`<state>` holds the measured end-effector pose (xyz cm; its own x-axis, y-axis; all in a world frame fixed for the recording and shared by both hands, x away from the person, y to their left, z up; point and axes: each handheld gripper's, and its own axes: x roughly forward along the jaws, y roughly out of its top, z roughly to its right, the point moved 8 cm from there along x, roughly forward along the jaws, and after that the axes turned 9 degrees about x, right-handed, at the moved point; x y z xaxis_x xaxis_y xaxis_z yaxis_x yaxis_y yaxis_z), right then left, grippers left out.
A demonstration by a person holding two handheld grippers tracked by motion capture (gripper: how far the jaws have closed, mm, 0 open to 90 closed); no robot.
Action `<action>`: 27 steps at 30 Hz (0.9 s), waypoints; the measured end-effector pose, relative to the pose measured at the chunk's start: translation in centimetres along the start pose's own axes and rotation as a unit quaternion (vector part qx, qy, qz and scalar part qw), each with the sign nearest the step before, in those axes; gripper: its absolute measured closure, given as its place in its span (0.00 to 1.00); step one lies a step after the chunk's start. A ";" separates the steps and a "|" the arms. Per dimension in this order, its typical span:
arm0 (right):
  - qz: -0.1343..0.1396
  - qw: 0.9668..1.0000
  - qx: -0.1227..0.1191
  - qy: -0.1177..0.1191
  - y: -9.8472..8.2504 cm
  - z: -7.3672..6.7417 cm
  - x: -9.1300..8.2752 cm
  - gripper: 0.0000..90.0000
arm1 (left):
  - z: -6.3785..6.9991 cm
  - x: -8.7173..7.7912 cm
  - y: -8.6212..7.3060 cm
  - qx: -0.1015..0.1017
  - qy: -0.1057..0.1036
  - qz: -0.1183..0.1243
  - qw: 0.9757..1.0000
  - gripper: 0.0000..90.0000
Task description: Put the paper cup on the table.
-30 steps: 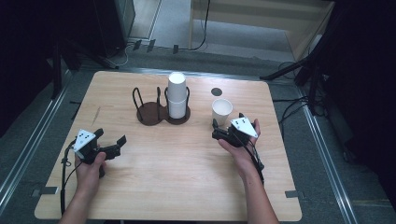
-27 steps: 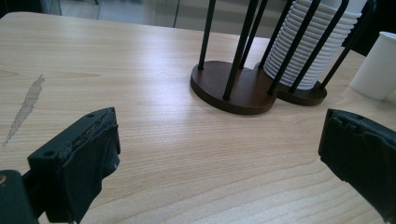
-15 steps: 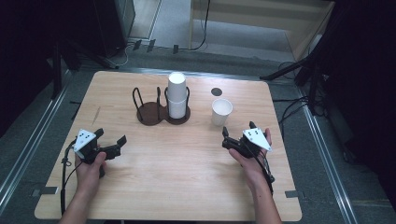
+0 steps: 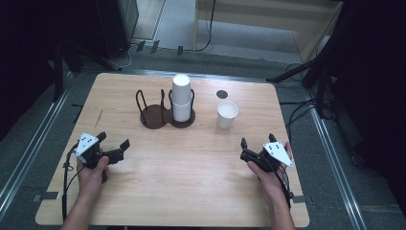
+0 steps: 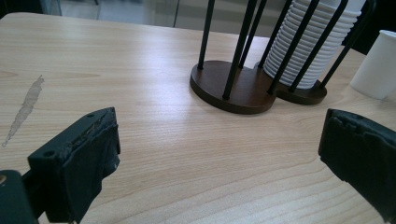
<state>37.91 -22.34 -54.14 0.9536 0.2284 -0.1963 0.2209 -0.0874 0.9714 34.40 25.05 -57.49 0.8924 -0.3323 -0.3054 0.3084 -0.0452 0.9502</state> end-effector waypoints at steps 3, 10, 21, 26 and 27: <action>0.000 1.000 0.002 -0.006 -0.2 0.6 -0.6 0.00 | 0.0 0.0 0.0 0.000 0.000 0.000 1.000 0.00; -0.002 1.000 0.005 -0.017 -0.8 2.0 -1.7 0.00 | 0.1 0.0 0.0 0.001 0.000 0.000 1.000 0.00; -0.007 1.000 0.004 -0.029 -1.3 3.6 -3.3 0.00 | 0.1 0.0 0.0 0.001 0.000 -0.001 1.000 0.00; -0.009 0.999 0.002 -0.035 -1.6 4.2 -3.9 0.00 | 0.1 0.0 0.0 0.001 0.000 0.000 1.000 0.00; -0.010 0.999 0.002 -0.036 -1.6 4.3 -4.0 0.00 | 0.1 0.0 0.0 0.002 0.000 -0.001 1.000 0.00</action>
<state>34.60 -27.26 -55.49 0.9614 0.1598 -0.2240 0.2398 -0.0871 0.9669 34.34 24.92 -57.50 0.8920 -0.3319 -0.3070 0.3086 -0.0491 0.9499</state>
